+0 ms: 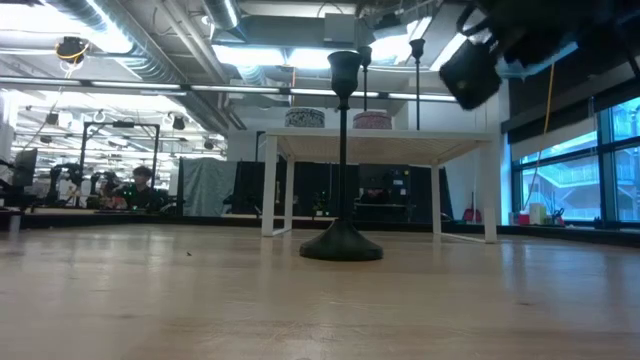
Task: Pick & Place candle stick holders
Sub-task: Put the candle holder on the shelf aligned with the other candle holder
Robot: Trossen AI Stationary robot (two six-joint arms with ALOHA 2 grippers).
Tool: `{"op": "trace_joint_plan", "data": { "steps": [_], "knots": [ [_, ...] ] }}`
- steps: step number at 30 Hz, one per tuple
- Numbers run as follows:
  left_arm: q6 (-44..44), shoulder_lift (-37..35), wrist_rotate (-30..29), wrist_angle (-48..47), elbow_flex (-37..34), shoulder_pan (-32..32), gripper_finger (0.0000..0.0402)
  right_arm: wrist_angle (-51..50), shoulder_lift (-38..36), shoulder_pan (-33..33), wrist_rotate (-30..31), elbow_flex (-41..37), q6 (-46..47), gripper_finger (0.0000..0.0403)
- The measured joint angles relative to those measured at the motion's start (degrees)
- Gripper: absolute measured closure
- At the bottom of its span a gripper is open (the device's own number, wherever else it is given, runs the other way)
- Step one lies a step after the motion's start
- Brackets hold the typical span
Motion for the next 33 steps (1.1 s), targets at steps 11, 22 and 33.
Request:
{"op": "trace_joint_plan", "data": {
  "steps": [11, 22, 33],
  "knots": [
    [11.33, -19.96, -8.95, 35.96, -24.23, -3.14, 0.0068, 15.29, 16.80, 6.48, 19.95, 0.00, 2.97, 0.0135],
    [17.02, -23.28, -4.06, 54.71, -34.34, -2.56, 0.0068, 33.89, 32.73, 8.77, 33.71, 0.00, 5.73, 0.0135],
    [18.75, -23.06, -2.33, 57.24, -34.32, -2.56, 0.0068, 46.52, 40.82, 8.77, 37.93, 0.25, 5.71, 0.0135]
  ]
}}
